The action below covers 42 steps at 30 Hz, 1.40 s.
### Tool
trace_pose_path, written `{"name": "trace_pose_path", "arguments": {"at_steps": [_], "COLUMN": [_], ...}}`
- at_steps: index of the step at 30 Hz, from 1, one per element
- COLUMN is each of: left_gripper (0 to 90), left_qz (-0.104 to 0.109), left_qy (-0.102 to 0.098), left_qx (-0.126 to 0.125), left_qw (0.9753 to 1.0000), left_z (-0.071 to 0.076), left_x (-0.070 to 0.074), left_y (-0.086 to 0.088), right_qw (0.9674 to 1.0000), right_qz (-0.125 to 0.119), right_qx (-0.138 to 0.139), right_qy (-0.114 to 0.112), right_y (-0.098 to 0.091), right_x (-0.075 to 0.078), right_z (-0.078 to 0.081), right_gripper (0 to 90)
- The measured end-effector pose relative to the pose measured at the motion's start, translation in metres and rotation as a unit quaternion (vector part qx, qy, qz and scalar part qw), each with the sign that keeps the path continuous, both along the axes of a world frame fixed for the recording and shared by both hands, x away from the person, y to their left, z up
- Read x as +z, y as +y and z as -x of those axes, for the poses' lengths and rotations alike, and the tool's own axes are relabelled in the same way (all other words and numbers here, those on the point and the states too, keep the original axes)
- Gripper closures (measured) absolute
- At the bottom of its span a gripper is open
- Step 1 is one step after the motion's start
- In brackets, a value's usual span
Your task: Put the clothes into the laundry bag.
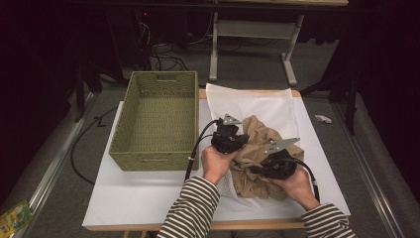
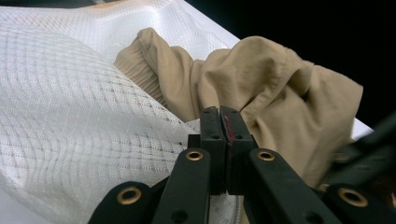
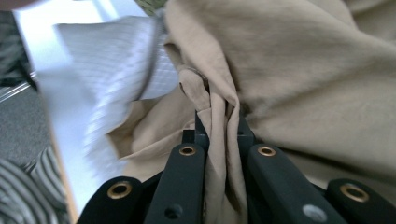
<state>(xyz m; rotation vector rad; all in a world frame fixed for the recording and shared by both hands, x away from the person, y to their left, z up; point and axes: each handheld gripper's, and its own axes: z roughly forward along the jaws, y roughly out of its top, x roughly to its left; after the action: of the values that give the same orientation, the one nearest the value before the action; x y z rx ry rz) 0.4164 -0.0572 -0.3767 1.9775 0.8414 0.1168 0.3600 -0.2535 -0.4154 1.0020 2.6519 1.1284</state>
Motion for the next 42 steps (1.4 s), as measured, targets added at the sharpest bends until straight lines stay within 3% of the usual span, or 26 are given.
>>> {"name": "trace_pose_path", "arguments": {"at_steps": [7, 10, 12, 13, 14, 15, 17, 18, 22, 23, 27, 32, 38, 42], "left_gripper": [89.3, 89.3, 89.3, 89.3, 89.3, 89.3, 89.2, 89.3, 89.2, 89.2, 89.2, 89.2, 89.2, 89.2], "left_qz": [0.002, -0.013, -0.012, -0.011, -0.011, -0.008, -0.006, -0.010, -0.008, -0.010, -0.010, -0.012, -0.012, -0.012], "left_qy": [-0.006, -0.010, -0.006, -0.003, -0.003, -0.001, 0.000, -0.001, -0.001, -0.003, -0.003, -0.005, -0.002, -0.003], "left_qx": [-0.011, -0.016, -0.013, -0.010, -0.010, -0.007, -0.006, -0.007, 0.000, -0.001, 0.002, 0.002, 0.005, 0.004], "left_qw": [0.9999, 0.9997, 0.9998, 0.9999, 0.9999, 0.9999, 1.0000, 0.9999, 1.0000, 0.9999, 0.9999, 0.9999, 0.9999, 0.9999], "left_z": [0.010, 0.013, 0.013, 0.012, 0.012, 0.011, 0.011, 0.010, 0.011, 0.011, 0.011, 0.011, 0.010, 0.010], "left_x": [0.004, 0.000, -0.006, -0.011, -0.011, -0.015, -0.016, -0.016, -0.015, -0.015, -0.015, -0.015, -0.015, -0.015], "left_y": [0.000, -0.003, -0.003, -0.001, -0.001, 0.000, 0.001, 0.002, 0.003, 0.003, 0.006, 0.005, 0.007, 0.006], "right_qw": [0.9983, 0.9941, 0.9938, 0.9948, 0.9948, 0.9959, 0.9959, 0.9959, 0.9955, 0.9942, 0.9917, 0.9883, 0.9863, 0.9828], "right_qz": [0.038, 0.073, 0.070, 0.057, 0.057, 0.044, 0.040, 0.030, 0.020, 0.018, 0.009, -0.001, -0.027, -0.021], "right_qx": [-0.041, -0.070, -0.079, -0.079, -0.079, -0.071, -0.071, -0.071, -0.070, -0.074, -0.085, -0.110, -0.112, -0.145], "right_qy": [-0.014, -0.040, -0.032, -0.031, -0.031, -0.034, -0.037, -0.048, -0.061, -0.076, -0.096, -0.105, -0.117, -0.112], "right_y": [0.014, 0.021, 0.022, 0.022, 0.022, 0.020, 0.019, 0.016, 0.010, 0.004, -0.011, -0.026, -0.038, -0.043], "right_x": [-0.015, -0.022, -0.022, -0.021, -0.021, -0.016, -0.013, -0.007, 0.002, 0.009, 0.023, 0.036, 0.054, 0.057], "right_z": [-0.014, -0.022, -0.027, -0.026, -0.026, -0.021, -0.017, -0.010, -0.002, 0.004, 0.010, 0.008, 0.005, -0.005], "right_gripper": [87.3, 86.8, 84.0, 73.9, 73.9, 63.9, 60.0, 53.4, 50.9, 50.2, 47.0, 43.1, 41.1, 38.0]}}
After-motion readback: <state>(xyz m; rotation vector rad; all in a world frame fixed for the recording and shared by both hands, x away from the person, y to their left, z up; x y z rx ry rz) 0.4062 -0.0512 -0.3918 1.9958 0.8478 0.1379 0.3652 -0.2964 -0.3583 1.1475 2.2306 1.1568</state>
